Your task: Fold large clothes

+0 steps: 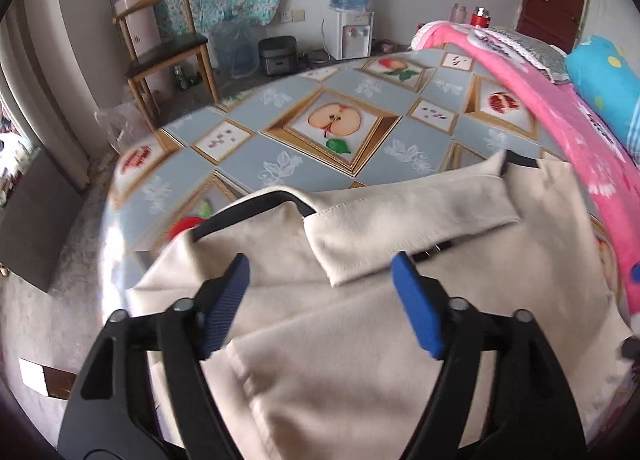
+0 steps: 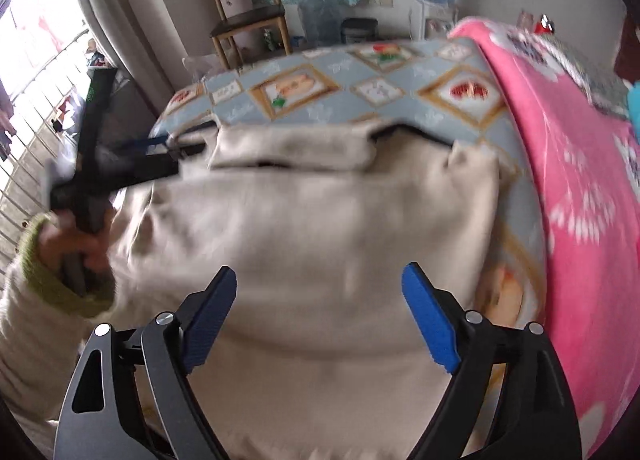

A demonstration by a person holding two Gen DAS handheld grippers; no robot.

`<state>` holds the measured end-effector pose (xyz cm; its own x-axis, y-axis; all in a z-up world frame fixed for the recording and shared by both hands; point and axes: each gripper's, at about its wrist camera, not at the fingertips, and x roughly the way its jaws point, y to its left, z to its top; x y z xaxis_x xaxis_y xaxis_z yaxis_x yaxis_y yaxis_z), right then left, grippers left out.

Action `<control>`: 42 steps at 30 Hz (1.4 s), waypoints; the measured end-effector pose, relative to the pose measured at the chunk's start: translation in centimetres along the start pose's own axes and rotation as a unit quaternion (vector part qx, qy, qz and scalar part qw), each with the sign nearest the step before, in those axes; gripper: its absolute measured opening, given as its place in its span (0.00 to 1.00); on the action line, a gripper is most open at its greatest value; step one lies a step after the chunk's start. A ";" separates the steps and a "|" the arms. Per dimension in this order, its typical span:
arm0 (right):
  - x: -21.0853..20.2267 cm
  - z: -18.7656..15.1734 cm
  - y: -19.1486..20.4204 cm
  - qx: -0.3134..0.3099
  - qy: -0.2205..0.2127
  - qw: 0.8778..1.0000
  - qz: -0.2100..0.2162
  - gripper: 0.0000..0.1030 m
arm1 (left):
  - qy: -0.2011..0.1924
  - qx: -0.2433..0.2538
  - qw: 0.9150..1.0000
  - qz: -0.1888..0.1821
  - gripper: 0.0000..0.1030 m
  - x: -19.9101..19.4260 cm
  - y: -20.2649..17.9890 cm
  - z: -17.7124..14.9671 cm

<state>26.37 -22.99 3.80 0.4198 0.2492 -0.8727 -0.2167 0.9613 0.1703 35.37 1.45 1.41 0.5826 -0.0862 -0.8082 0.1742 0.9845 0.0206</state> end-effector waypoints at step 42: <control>3.4 -10.4 3.7 0.003 0.019 1.000 -0.020 0.86 | 0.112 -0.060 0.992 0.006 0.92 -6.4 -1.5 -19.7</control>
<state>17.84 -19.83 -3.28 0.3942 0.2052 -0.8959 -0.1944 0.9713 0.1369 15.75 3.51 -4.99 0.3907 -0.0511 -0.9191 0.0649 0.9975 -0.0278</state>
